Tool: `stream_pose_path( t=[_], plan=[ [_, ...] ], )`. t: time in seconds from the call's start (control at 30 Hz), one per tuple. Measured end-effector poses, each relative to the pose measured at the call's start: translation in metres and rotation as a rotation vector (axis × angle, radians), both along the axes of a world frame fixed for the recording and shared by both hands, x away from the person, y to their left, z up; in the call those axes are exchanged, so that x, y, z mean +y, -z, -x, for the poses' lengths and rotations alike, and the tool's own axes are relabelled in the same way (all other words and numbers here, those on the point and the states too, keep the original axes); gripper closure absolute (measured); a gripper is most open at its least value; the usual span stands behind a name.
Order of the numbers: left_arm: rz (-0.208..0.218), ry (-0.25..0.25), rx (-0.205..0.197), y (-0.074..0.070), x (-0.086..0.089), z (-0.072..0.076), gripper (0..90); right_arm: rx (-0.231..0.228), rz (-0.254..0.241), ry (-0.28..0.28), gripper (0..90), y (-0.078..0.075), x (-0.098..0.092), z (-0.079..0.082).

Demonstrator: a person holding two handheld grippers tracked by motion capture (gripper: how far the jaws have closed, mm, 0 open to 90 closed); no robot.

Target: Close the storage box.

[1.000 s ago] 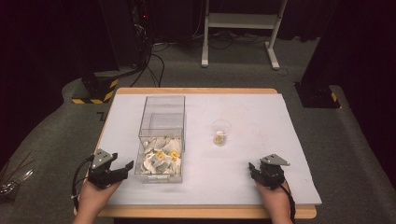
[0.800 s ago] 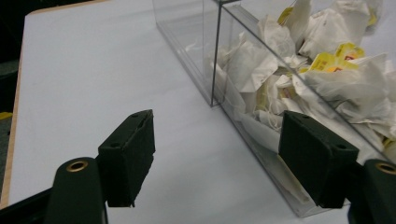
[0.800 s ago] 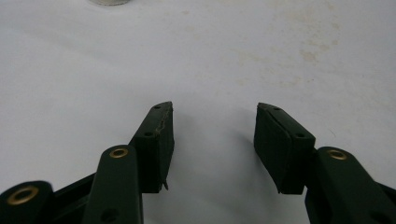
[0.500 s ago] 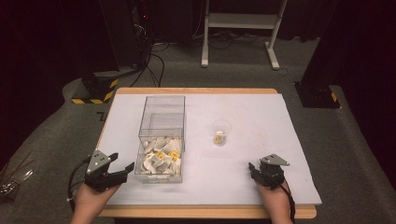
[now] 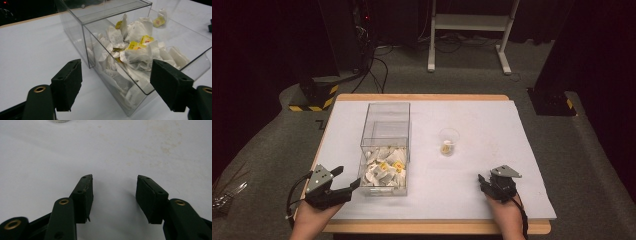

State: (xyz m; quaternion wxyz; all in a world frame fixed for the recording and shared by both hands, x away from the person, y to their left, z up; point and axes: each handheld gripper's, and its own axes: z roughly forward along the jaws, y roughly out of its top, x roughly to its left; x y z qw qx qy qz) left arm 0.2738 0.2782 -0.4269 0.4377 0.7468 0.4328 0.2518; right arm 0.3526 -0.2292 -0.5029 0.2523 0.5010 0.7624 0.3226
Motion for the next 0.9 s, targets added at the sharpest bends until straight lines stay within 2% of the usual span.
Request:
stream_pose_path(
  t=[0.1,0.17,0.27,0.37,0.57,0.67,0.73,0.9],
  plan=[
    [0.005,0.028,-0.006,0.002,-0.002,0.003,26.6,0.004,-0.003,-0.002,48.1,0.000,0.000,0.000],
    [-0.003,0.026,0.001,0.004,-0.005,0.005,27.1,0.004,-0.003,-0.003,48.1,0.000,0.000,0.000],
    [0.014,0.033,0.010,0.009,-0.007,0.008,26.7,0.006,-0.004,-0.003,48.1,0.000,0.000,0.000],
    [-0.004,0.040,0.023,0.016,-0.011,0.008,26.7,0.008,-0.008,-0.007,47.9,0.000,-0.001,-0.001],
    [-0.010,0.060,0.029,0.026,-0.014,0.009,30.3,0.013,-0.015,-0.009,47.3,0.000,-0.002,-0.002],
    [-0.024,0.063,0.059,0.032,-0.016,0.006,32.1,0.017,-0.017,-0.009,47.1,0.000,-0.002,-0.002],
    [-0.017,0.069,0.078,0.035,-0.019,0.005,33.0,0.017,-0.018,-0.010,47.0,0.000,-0.002,-0.002],
    [-0.034,0.075,0.076,0.039,-0.022,0.002,31.4,0.012,-0.014,-0.010,45.0,0.000,-0.001,-0.001]
  ],
)
